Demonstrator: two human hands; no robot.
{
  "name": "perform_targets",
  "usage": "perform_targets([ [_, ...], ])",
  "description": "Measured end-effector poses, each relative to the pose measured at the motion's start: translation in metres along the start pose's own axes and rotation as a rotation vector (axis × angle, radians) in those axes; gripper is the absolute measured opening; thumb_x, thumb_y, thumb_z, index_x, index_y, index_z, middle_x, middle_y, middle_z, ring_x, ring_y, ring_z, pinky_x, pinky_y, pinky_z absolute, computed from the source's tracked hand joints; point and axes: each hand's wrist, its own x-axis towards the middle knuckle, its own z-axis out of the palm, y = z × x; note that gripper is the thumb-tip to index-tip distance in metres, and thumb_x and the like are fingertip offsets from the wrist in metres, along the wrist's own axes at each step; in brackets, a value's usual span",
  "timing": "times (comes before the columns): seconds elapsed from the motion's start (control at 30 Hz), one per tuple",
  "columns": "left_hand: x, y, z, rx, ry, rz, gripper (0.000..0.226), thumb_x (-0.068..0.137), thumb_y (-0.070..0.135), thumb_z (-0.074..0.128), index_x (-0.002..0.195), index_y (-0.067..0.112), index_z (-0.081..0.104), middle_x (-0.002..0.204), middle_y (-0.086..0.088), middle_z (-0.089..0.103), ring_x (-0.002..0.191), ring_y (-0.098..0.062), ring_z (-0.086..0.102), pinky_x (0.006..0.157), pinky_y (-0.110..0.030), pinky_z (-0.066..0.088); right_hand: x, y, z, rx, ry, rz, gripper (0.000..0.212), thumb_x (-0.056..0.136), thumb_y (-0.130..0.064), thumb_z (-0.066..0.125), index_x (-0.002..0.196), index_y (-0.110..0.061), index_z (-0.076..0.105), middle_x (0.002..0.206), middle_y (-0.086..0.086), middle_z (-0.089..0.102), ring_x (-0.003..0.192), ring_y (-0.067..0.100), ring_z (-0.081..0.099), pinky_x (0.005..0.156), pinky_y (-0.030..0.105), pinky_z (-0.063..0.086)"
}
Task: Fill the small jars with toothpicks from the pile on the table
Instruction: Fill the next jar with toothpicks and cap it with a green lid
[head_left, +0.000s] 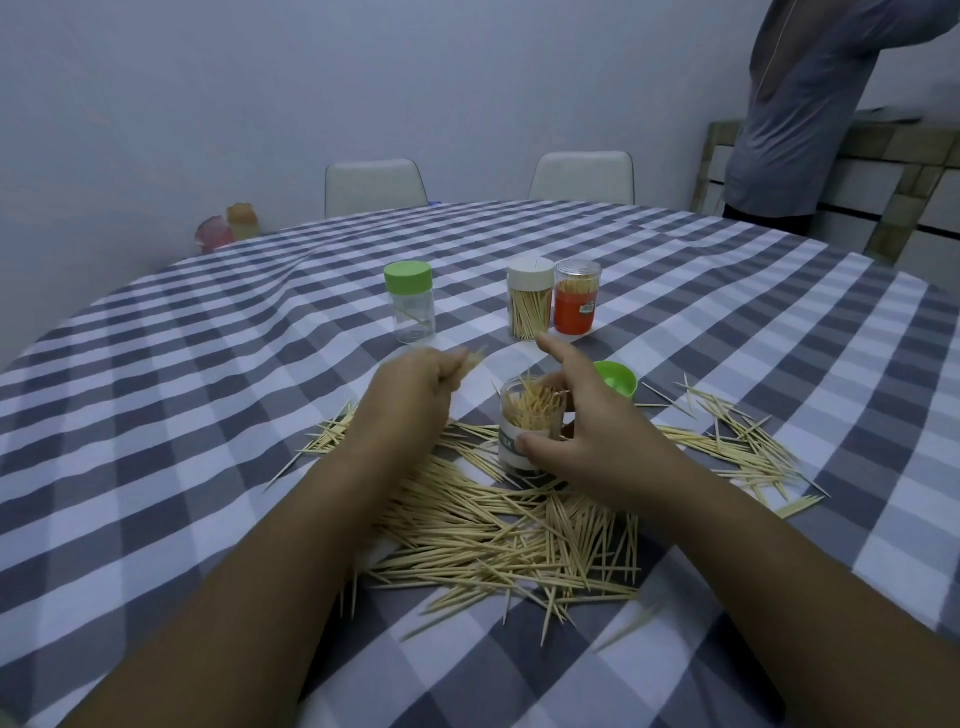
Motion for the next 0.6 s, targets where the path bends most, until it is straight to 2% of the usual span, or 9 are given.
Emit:
perform_targets([
  [0.1, -0.004, -0.001, -0.002, -0.555, 0.166, -0.142, 0.034, 0.095, 0.021, 0.056, 0.128, 0.015, 0.059, 0.104, 0.002, 0.070, 0.097, -0.006, 0.064, 0.087, -0.021, 0.050, 0.001, 0.002, 0.006, 0.018, 0.017, -0.020, 0.084, 0.085, -0.029, 0.068, 0.147, -0.040, 0.012, 0.136, -0.001, 0.044, 0.111, 0.016, 0.056, 0.095, 0.036, 0.049],
  [0.17, -0.001, -0.003, -0.003, -0.789, 0.211, -0.196, 0.032, 0.094, 0.014, 0.057, 0.125, 0.010, 0.061, 0.092, 0.006, 0.071, 0.091, -0.007, 0.067, 0.084, -0.025, 0.054, 0.002, 0.004, 0.011, 0.023, 0.030, -0.042, 0.083, 0.084, -0.029, 0.068, 0.146, -0.040, 0.013, 0.138, 0.001, 0.044, 0.117, 0.018, 0.053, 0.097, 0.040, 0.049],
  [0.3, 0.004, 0.000, -0.010, -1.193, 0.257, -0.227, 0.031, 0.093, 0.001, 0.052, 0.124, 0.002, 0.057, 0.096, -0.003, 0.068, 0.083, -0.009, 0.069, 0.077, -0.023, 0.056, 0.005, 0.006, 0.016, 0.033, 0.042, -0.071, 0.084, 0.084, -0.028, 0.069, 0.146, -0.039, 0.014, 0.139, 0.001, 0.044, 0.120, 0.015, 0.051, 0.097, 0.039, 0.048],
  [0.37, 0.003, 0.006, -0.015, -1.353, 0.260, -0.236, 0.028, 0.094, -0.002, 0.049, 0.120, 0.000, 0.057, 0.096, -0.004, 0.065, 0.079, -0.008, 0.068, 0.077, -0.022, 0.057, 0.005, 0.007, 0.017, 0.030, 0.045, -0.077, 0.084, 0.084, -0.029, 0.069, 0.146, -0.039, 0.014, 0.138, 0.000, 0.044, 0.121, 0.015, 0.050, 0.097, 0.040, 0.048],
  [0.43, 0.003, 0.012, -0.019, -1.462, 0.255, -0.224, 0.021, 0.094, -0.003, 0.047, 0.108, 0.002, 0.062, 0.090, -0.003, 0.066, 0.077, -0.009, 0.068, 0.079, -0.024, 0.057, 0.006, 0.008, 0.018, 0.024, 0.045, -0.081, 0.084, 0.084, -0.031, 0.068, 0.147, -0.040, 0.013, 0.140, 0.000, 0.043, 0.123, 0.014, 0.048, 0.098, 0.040, 0.048],
  [0.5, 0.001, 0.016, -0.021, -1.547, 0.243, -0.215, 0.020, 0.093, -0.003, 0.047, 0.100, 0.006, 0.063, 0.086, -0.003, 0.066, 0.077, -0.010, 0.069, 0.083, -0.029, 0.057, 0.006, 0.008, 0.019, 0.019, 0.044, -0.087, 0.084, 0.084, -0.032, 0.068, 0.147, -0.039, 0.012, 0.141, 0.000, 0.042, 0.124, 0.014, 0.047, 0.098, 0.040, 0.047],
  [0.6, -0.001, 0.021, -0.023, -1.627, 0.215, -0.200, 0.019, 0.092, -0.003, 0.047, 0.098, 0.006, 0.063, 0.089, -0.006, 0.064, 0.082, -0.014, 0.069, 0.087, -0.032, 0.055, 0.006, 0.008, 0.019, 0.028, 0.046, -0.095, 0.084, 0.084, -0.031, 0.068, 0.147, -0.039, 0.013, 0.142, -0.001, 0.041, 0.125, 0.014, 0.047, 0.098, 0.040, 0.048],
])
